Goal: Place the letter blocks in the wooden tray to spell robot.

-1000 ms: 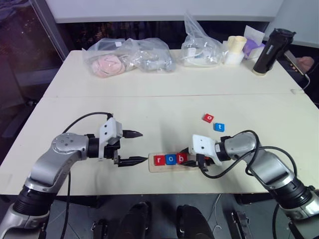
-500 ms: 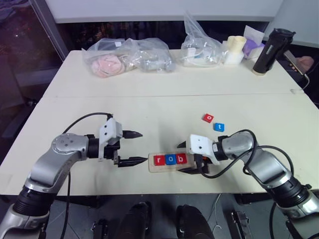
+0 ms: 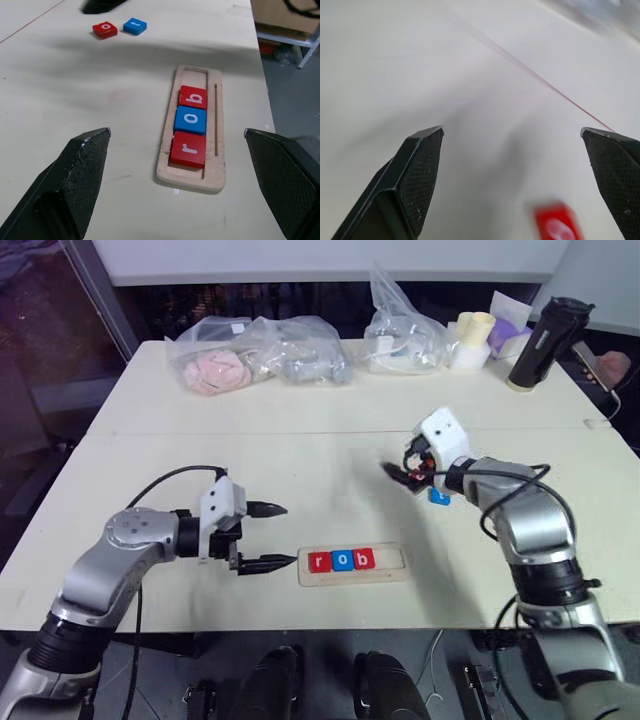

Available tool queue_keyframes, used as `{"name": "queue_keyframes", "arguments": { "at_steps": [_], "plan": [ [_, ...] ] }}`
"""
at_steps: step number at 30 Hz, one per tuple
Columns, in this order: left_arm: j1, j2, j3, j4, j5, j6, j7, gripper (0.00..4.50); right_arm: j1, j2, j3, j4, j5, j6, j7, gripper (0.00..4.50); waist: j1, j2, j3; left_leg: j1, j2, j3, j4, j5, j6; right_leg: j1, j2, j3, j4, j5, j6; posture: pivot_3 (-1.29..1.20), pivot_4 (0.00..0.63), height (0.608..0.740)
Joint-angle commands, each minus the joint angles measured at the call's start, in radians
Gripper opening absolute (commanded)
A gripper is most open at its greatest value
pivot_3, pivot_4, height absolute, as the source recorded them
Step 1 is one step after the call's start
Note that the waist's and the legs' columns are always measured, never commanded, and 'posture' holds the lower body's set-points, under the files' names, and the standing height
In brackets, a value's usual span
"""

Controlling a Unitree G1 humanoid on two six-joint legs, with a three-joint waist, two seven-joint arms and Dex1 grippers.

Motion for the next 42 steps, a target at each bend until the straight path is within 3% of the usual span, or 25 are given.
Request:
{"name": "queue_keyframes", "arguments": {
  "at_steps": [1,5,13,17,28,31,35,40,42],
  "plan": [
    [-0.011,-0.004,0.004,-0.021,-0.008,-0.004,-0.001,4.50,-0.029,0.113,-0.091,-0.023,-0.026,0.139,-0.190,4.44,-0.002,0.000,0.000,0.000,0.000,0.000,0.000,0.000,0.000,-0.001,0.000,0.000,0.000,0.000,0.000,0.00,0.150,0.738],
    [-0.017,-0.011,0.000,-0.020,-0.007,-0.002,0.000,4.50,-0.031,0.256,-0.117,-0.031,-0.080,0.227,-0.372,4.44,-0.008,0.000,0.000,0.000,0.000,0.001,-0.001,0.001,-0.002,-0.003,0.000,0.002,0.004,0.001,0.001,0.00,0.150,0.738],
    [-0.014,-0.014,0.003,-0.023,-0.006,-0.002,0.005,4.50,-0.040,0.362,-0.146,0.000,-0.090,0.281,-0.497,4.44,-0.013,0.000,0.000,0.001,0.000,0.002,0.000,0.004,-0.006,-0.008,0.001,0.002,0.015,0.001,-0.001,0.00,0.150,0.738],
    [-0.004,-0.016,0.005,-0.033,-0.007,-0.002,0.011,4.50,-0.096,0.432,-0.235,0.092,-0.071,0.260,-0.576,4.44,-0.027,0.000,0.000,0.001,0.000,0.002,0.000,0.005,-0.006,-0.007,0.001,0.002,0.015,0.001,0.000,0.00,0.150,0.738],
    [0.004,-0.020,0.007,-0.044,-0.009,0.002,0.025,4.50,-0.178,0.471,-0.264,0.249,-0.060,0.185,-0.650,4.44,-0.031,0.001,0.000,0.001,0.000,0.002,-0.001,0.005,-0.006,-0.008,0.002,0.002,0.016,0.002,0.000,0.00,0.150,0.738],
    [0.009,-0.019,0.006,-0.051,-0.010,0.005,0.030,4.50,-0.188,0.474,-0.264,0.273,-0.056,0.171,-0.660,3.58,-0.031,0.001,0.000,0.001,0.000,0.002,-0.001,0.005,-0.006,-0.008,0.002,0.002,0.016,0.002,0.000,0.00,0.150,0.738],
    [0.011,-0.020,0.006,-0.053,-0.009,0.004,0.033,4.50,-0.193,0.479,-0.258,0.276,-0.050,0.179,-0.664,1.50,-0.031,0.001,0.000,0.001,0.000,0.002,-0.001,0.005,-0.006,-0.008,0.002,0.002,0.016,0.002,0.000,0.00,0.150,0.738],
    [0.009,-0.023,0.007,-0.050,-0.009,0.006,0.035,4.50,-0.182,0.453,-0.241,0.231,-0.046,0.219,-0.642,1.42,-0.031,0.001,0.000,0.001,0.000,0.002,-0.001,0.005,-0.006,-0.008,0.002,0.002,0.016,0.001,0.000,0.00,0.150,0.738],
    [0.006,-0.025,0.005,-0.047,-0.009,0.005,0.034,4.50,-0.170,0.396,-0.188,0.115,-0.036,0.284,-0.578,1.42,-0.030,0.001,0.000,0.001,0.000,0.002,-0.001,0.005,-0.006,-0.008,0.002,0.002,0.016,0.001,0.000,0.00,0.150,0.738]
  ]
}}
